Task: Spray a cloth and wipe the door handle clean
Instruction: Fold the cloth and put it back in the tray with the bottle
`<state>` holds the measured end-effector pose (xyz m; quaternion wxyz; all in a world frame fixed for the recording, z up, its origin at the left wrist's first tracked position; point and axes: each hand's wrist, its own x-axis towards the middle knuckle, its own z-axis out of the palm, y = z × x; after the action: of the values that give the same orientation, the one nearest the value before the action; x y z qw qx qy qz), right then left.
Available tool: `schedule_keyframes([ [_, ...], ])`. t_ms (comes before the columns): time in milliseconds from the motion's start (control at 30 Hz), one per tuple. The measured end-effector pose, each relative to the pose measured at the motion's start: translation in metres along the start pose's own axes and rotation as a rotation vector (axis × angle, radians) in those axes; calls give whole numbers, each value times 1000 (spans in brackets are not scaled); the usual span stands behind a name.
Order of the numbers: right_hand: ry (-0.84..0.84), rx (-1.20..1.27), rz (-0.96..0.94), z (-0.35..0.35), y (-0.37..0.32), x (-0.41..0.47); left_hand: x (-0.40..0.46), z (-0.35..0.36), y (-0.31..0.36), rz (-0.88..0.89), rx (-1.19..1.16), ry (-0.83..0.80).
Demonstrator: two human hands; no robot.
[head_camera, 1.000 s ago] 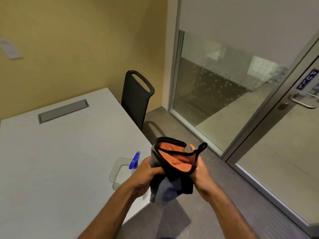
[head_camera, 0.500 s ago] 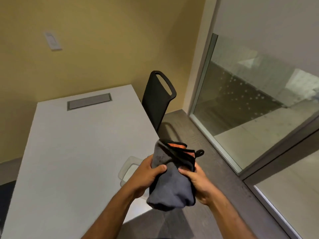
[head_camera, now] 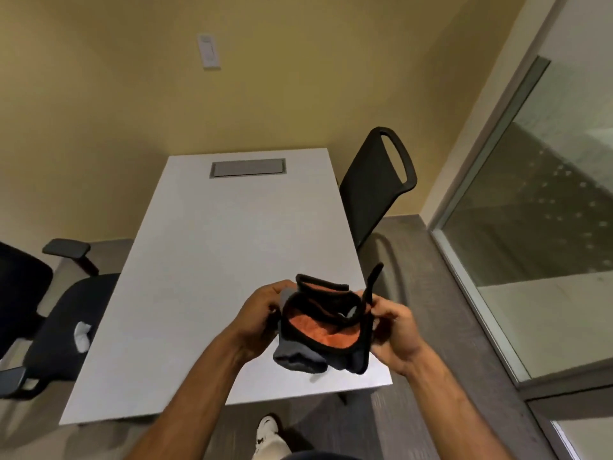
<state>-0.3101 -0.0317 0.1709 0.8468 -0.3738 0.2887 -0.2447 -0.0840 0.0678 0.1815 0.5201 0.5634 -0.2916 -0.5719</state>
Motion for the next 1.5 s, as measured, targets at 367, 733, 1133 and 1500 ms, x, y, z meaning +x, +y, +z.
schedule_keyframes([
  [367,126,-587,-72,56,-9,137,45,-76,17,-41,3,146],
  [733,-32,-832,39,69,-2,189,94,-117,9,-103,98,58],
  [1133,195,-1142,83,23,-16,190,95,-113,17,12,68,82],
  [1500,-112,-984,159,31,-33,194,99,-103,13,77,127,119],
])
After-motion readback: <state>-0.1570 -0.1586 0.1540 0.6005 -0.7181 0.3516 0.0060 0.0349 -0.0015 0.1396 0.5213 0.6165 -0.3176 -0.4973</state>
